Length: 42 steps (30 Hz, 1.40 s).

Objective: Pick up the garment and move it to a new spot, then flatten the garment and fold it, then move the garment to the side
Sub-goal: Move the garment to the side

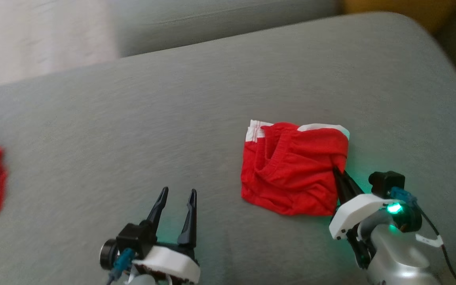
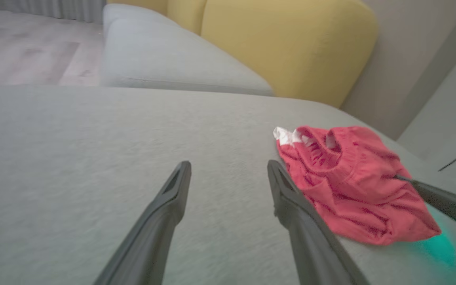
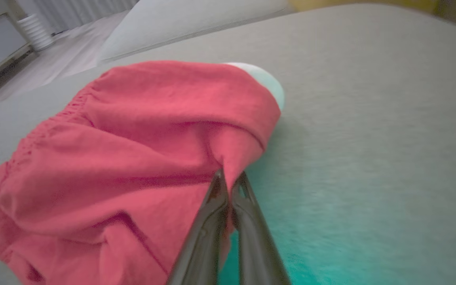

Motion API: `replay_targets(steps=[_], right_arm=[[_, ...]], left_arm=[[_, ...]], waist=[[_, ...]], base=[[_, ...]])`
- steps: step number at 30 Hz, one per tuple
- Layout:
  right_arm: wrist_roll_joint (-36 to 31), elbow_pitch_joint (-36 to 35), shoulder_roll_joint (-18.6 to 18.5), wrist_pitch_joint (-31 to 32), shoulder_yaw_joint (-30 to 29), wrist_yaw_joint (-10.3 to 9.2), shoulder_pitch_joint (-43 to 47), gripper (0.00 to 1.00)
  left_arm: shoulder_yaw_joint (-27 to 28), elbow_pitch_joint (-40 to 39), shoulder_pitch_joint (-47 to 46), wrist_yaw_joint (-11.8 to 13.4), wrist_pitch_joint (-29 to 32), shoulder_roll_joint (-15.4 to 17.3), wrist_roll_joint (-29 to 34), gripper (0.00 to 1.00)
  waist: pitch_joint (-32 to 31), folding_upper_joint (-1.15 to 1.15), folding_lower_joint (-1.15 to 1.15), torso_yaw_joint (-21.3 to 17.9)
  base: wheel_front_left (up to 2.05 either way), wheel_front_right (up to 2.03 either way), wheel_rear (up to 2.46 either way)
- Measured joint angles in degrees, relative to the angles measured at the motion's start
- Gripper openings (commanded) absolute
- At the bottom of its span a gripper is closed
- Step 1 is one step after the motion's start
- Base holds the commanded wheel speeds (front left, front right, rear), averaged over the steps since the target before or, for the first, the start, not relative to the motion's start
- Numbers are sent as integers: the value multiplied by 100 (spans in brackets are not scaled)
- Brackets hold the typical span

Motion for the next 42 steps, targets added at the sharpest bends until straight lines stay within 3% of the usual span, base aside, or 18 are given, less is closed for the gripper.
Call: replay_targets(steps=[7, 11, 15, 22, 31, 32, 33, 34, 38, 42], right_arm=[[105, -34, -1, 0, 112, 0, 133, 0], [-162, 14, -42, 0, 205, 0, 87, 0], [-339, 73, -253, 0, 237, 0, -149, 0], [-687, 421, -1152, 32, 79, 0, -1302, 0], [-1271, 1176, -2143, 105, -797, 0, -2481, 0], [-1348, 1254, -2252, 133, -994, 0, -2578, 5], [-1445, 1310, -2350, 133, -1205, 0, -2646, 37], [-1560, 1325, -2435, 131, -1408, 0, -2675, 100], [-2027, 1345, -2504, 101, -2193, 0, -2705, 100], [-2528, 936, -2249, 21, -2784, 0, -2617, 100]], left_arm=[[-292, -67, -101, 1, 0, 0, -292, 100], [-494, 13, -250, -11, 0, -1, -266, 100], [-504, 96, -360, -53, 0, -2, -142, 100], [-391, 197, -455, -102, 0, 1, 209, 100], [-76, 154, -805, -160, 0, 0, 600, 100], [-69, 132, -823, -160, -1, 2, 605, 100], [-63, 115, -838, -162, -1, 1, 605, 100], [-64, 110, -854, -162, -1, 1, 605, 100], [-14, 82, -875, -154, -1, 0, 601, 100], [116, 85, -860, -110, -1, -3, 594, 100]], waist=[[-19, 0, 0, -1009], [98, 0, 0, -1205], [216, 0, 0, -1111], [588, 0, 1, -653], [1120, 0, 2, -39], [1164, 0, 2, 28], [1206, 0, 1, 91], [1240, 0, 1, 149], [1297, 0, 1, 318], [1141, 0, 0, 353]], base=[[0, 0, 0], [0, 0, 0], [0, 0, 0], [0, 0, 0], [0, 0, 0], [0, 0, 0], [0, 0, 0], [0, 0, 0], [0, 0, 0], [0, 0, 0]])
